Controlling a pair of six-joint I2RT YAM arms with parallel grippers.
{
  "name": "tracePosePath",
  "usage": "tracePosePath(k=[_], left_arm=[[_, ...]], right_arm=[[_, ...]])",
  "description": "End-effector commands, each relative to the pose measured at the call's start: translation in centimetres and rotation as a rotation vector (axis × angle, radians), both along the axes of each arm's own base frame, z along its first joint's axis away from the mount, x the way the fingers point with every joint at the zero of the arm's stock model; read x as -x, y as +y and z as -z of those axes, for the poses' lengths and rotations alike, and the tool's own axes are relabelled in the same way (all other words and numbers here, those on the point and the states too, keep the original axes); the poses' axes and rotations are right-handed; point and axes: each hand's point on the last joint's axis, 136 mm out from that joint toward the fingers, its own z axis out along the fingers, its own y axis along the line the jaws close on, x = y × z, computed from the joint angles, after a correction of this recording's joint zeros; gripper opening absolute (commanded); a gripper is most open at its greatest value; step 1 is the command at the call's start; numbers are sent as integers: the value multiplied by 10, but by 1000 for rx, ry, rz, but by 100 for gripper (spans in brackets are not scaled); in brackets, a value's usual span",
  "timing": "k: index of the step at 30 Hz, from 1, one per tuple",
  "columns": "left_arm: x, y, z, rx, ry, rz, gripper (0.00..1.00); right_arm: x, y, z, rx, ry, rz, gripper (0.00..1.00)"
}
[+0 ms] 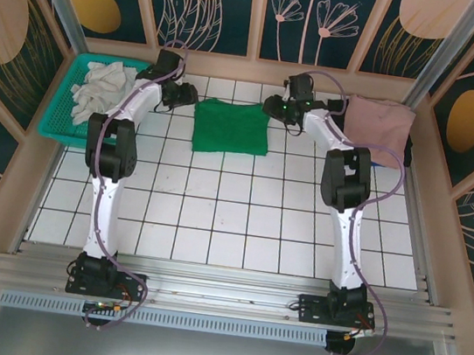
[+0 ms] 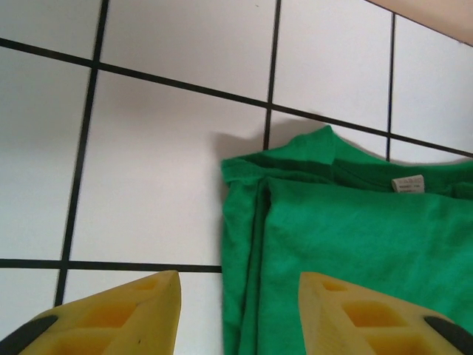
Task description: Fold and stack the t-shirts
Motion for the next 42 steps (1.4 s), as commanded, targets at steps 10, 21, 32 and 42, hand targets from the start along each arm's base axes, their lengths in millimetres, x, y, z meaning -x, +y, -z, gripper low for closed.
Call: tracePosePath(k=[10,21,32,42], left_arm=[[26,-40,43,118,35,97,44],[79,4,-17,-31,-44,-19,58],[160,-11,-39,112,-101,48,98],[217,-65,3,196,-23,151,97]], right_arm=[[-20,38,34,-58,-60,-59,38],[97,2,89,74,206,13,37],[285,-30,45,122,285,104,53],[181,-35,24,216,96,18,65]])
